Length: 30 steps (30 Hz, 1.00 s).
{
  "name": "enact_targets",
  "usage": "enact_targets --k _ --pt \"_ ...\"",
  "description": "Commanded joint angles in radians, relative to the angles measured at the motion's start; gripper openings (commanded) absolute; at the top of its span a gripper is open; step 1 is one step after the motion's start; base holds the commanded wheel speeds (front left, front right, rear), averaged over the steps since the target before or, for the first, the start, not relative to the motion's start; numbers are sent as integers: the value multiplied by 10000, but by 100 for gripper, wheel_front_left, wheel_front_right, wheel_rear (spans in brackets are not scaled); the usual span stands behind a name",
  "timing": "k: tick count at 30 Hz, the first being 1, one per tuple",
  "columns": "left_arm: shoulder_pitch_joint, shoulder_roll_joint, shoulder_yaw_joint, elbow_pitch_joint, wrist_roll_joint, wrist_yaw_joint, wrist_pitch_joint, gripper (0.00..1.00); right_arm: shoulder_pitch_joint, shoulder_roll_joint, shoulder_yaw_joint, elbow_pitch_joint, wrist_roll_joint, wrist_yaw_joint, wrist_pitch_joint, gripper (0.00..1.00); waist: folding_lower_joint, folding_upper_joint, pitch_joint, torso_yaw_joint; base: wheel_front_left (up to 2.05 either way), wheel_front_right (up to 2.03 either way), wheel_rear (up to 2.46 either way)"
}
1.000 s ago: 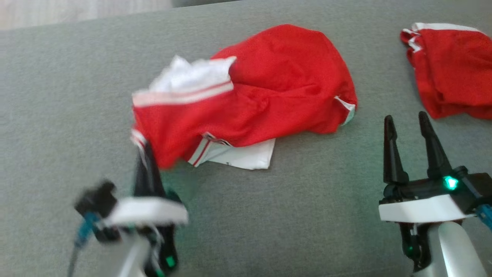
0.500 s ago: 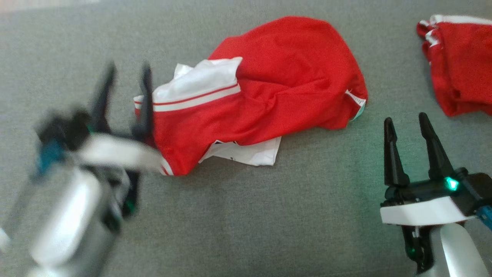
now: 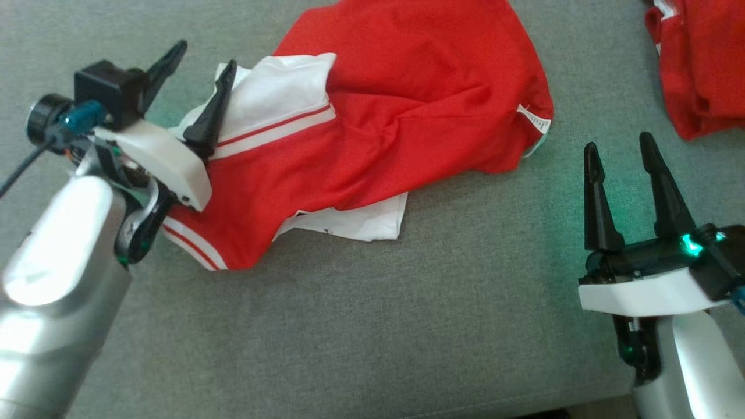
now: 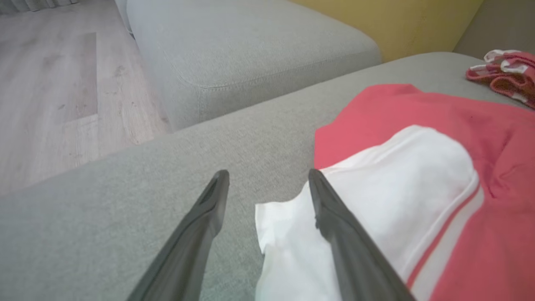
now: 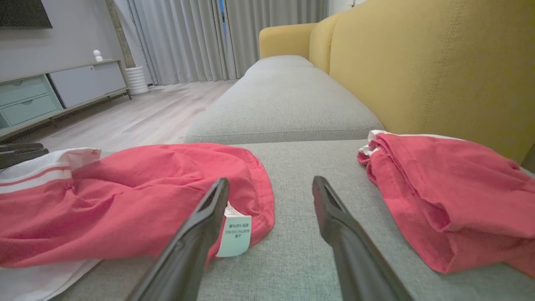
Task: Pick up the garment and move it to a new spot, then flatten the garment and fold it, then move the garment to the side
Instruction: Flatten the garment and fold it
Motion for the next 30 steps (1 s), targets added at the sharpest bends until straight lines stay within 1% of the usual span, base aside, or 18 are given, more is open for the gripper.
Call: enact_targets --k 1,4,9,14,17,24,25,27,28,29,30 --pt "-280 289 251 11 68 -49 -259 100 -71 -99 159 -396 -58 -7 -61 100 -2 0 199 -83 0 0 0" --pt "-282 184 106 398 211 -72 -591 100 -107 -97 143 -443 -65 -7 -61 100 -2 0 316 -89 0 0 0" --pt "-387 -174 -32 1245 573 152 -1474 100 -208 -168 143 -498 -93 -7 -61 100 -2 0 547 -57 0 0 0" --pt "-618 -467 -72 1983 645 230 -1947 100 -378 -233 133 -501 -112 -7 -61 100 -2 0 702 -37 0 0 0" --pt "-814 -595 -98 2407 618 218 -1994 100 -442 -240 170 -489 -130 -7 -61 100 -2 0 764 -30 0 0 0" --pt "-1280 -892 -295 3331 312 -6 -1462 100 -566 -264 327 -444 -211 -7 -61 100 -2 0 883 -71 0 0 0" --pt "-1318 -934 -316 3446 214 -49 -1354 92 -574 -264 346 -438 -221 -7 -61 100 -2 0 883 -88 0 0 0" --pt "-1374 -985 -429 3616 57 -137 -1104 39 -584 -269 354 -432 -230 -7 -61 100 -2 0 877 -124 0 0 0" --pt "-1391 -1003 -485 3671 -31 -174 -976 27 -588 -268 341 -431 -231 -7 -61 100 -2 0 869 -138 0 0 0" --pt "-1400 -1012 -541 3700 -115 -204 -865 0 -588 -266 327 -429 -232 -7 -61 100 -2 0 856 -151 0 0 0" --pt "-1393 -1017 -596 3720 -221 -230 -730 0 -585 -259 307 -428 -233 -7 -61 100 -2 0 836 -160 0 0 0"
